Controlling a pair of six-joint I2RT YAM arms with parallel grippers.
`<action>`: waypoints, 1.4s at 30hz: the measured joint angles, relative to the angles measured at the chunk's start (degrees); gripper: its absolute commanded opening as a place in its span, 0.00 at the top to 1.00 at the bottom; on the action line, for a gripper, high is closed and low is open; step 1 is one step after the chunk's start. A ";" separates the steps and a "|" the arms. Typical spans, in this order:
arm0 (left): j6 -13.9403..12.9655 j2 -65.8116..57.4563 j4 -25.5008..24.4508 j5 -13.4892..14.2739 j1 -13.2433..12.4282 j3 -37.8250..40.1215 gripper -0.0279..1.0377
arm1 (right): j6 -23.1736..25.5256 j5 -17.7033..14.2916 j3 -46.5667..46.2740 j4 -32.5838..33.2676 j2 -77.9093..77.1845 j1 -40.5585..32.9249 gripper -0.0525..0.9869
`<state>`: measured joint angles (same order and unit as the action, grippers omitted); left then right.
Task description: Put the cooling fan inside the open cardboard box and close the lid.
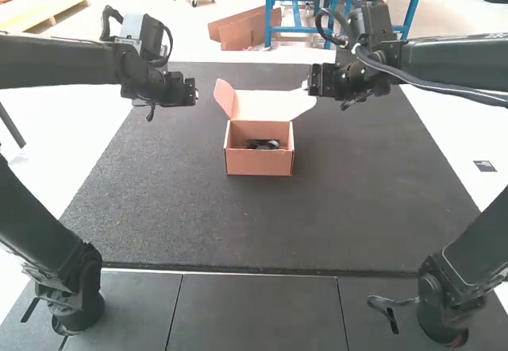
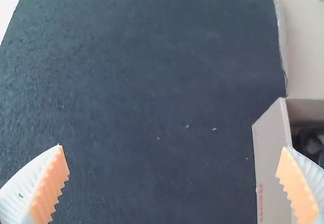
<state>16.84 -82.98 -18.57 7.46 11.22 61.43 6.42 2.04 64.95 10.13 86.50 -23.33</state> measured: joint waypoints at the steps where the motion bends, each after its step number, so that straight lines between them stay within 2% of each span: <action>1: 0.02 -0.92 0.17 0.07 -0.11 0.46 0.07 | 0.00 0.04 0.52 -0.02 1.11 0.00 0.15; 12: 0.44 -8.55 2.16 0.26 -1.81 6.05 0.07 | 0.44 1.01 8.35 -0.55 8.76 1.51 0.15; 31: 0.42 -16.41 2.49 0.26 -1.84 13.14 0.07 | 2.29 2.86 18.86 -0.33 20.13 5.14 0.15; 42: 0.39 -20.48 2.36 0.28 -1.86 17.42 0.07 | 3.50 4.28 24.70 2.71 25.31 5.25 0.15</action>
<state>17.23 -103.46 -16.21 7.75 9.37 78.85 9.91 6.33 89.65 12.84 111.81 -18.09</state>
